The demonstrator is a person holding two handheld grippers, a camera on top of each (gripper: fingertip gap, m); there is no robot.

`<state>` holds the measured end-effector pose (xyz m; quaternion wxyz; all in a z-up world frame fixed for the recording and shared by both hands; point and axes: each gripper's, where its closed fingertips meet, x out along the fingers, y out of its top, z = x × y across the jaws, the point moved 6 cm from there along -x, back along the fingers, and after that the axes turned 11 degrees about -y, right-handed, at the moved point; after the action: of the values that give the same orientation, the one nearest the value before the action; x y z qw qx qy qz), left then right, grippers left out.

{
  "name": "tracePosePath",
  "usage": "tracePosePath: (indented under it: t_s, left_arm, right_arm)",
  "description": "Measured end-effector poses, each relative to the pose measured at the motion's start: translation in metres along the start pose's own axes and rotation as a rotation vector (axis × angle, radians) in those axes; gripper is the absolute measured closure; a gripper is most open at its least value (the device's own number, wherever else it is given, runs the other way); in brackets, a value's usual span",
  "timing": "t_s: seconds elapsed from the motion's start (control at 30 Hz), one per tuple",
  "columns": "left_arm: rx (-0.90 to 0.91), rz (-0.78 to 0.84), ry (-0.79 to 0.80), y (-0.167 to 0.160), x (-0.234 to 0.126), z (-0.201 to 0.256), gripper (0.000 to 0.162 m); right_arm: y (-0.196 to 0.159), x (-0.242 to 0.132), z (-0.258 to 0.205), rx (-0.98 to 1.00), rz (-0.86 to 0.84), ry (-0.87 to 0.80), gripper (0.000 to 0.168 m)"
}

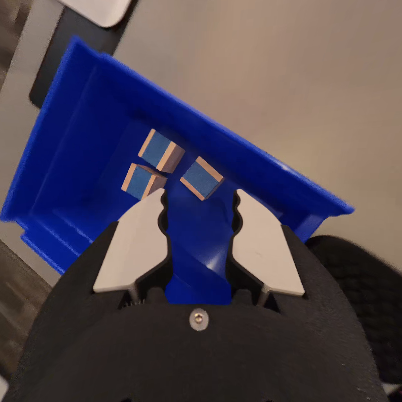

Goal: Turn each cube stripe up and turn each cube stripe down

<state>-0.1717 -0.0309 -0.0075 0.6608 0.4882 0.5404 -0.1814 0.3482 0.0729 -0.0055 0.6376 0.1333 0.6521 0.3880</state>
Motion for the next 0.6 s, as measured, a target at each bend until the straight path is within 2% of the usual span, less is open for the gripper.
tracePosePath:
  t_s: [0.03,0.13,0.27,0.6]
  left_arm:
    - [0.072,-0.031,-0.011,-0.001,0.007,-0.001,0.105]
    - [0.198,-0.088,-0.080,-0.002,0.023,-0.004,0.114]
    - [0.225,-0.176,-0.155,-0.005,0.044,-0.016,0.106]
    - [0.319,-0.324,-0.213,-0.009,0.076,-0.021,0.106]
  right_arm:
    - [-0.002,0.001,0.000,-0.007,-0.011,0.000,0.116]
    - [-0.004,0.004,0.001,-0.015,-0.021,0.003,0.116]
    - [-0.007,0.005,0.002,-0.024,-0.024,0.002,0.116]
    - [-0.013,0.017,-0.005,-0.084,-0.076,0.002,0.116]
